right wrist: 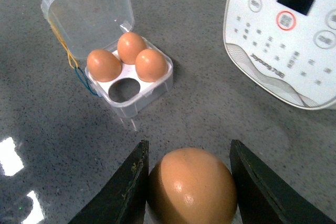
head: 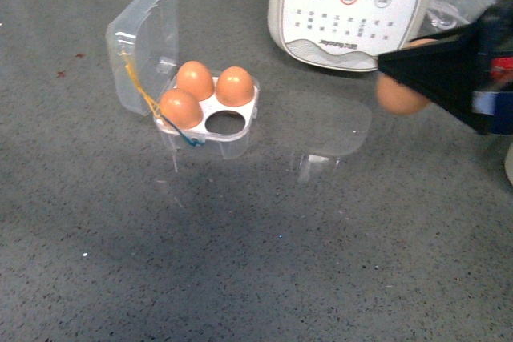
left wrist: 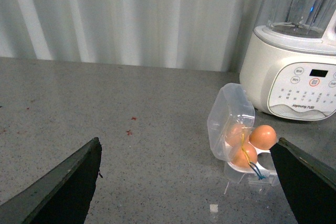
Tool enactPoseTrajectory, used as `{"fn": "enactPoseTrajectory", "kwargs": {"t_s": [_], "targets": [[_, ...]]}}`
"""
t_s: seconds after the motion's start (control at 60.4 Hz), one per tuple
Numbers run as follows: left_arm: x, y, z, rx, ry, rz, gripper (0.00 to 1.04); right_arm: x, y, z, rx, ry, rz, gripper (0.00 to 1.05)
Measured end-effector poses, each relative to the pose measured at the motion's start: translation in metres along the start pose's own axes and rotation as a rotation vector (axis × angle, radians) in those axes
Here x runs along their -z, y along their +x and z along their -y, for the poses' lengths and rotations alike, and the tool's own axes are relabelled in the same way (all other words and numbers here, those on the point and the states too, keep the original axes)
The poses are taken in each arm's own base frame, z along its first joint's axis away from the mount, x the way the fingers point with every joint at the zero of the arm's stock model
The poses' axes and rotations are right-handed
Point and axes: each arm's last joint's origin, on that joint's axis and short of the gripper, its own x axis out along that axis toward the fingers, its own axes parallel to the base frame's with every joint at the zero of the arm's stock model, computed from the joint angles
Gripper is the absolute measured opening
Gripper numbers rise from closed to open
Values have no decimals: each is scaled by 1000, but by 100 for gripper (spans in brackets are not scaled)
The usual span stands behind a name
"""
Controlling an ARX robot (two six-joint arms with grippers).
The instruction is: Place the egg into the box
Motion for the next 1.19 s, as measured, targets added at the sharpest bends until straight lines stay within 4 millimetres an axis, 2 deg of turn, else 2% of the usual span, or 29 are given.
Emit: {"fn": "enactPoseTrajectory", "kwargs": {"t_s": [0.116, 0.298, 0.364, 0.497, 0.812, 1.027, 1.193], "targets": [[0, 0, 0, 0, 0, 0, 98, 1, 24, -5, -49, 2, -11, 39], [0, 0, 0, 0, 0, 0, 98, 4, 52, -17, -108, 5, -17, 39], [0, 0, 0, 0, 0, 0, 98, 6, 70, -26, -138, 9, -20, 39], [0, 0, 0, 0, 0, 0, 98, 9, 92, -31, -129, 29, -12, 39], [0, 0, 0, 0, 0, 0, 98, 12, 126, -34, -91, 99, 10, 39], [0, 0, 0, 0, 0, 0, 98, 12, 141, -35, -77, 136, 12, 39], [0, 0, 0, 0, 0, 0, 98, 12, 146, -32, -49, 172, 23, 64]]}}
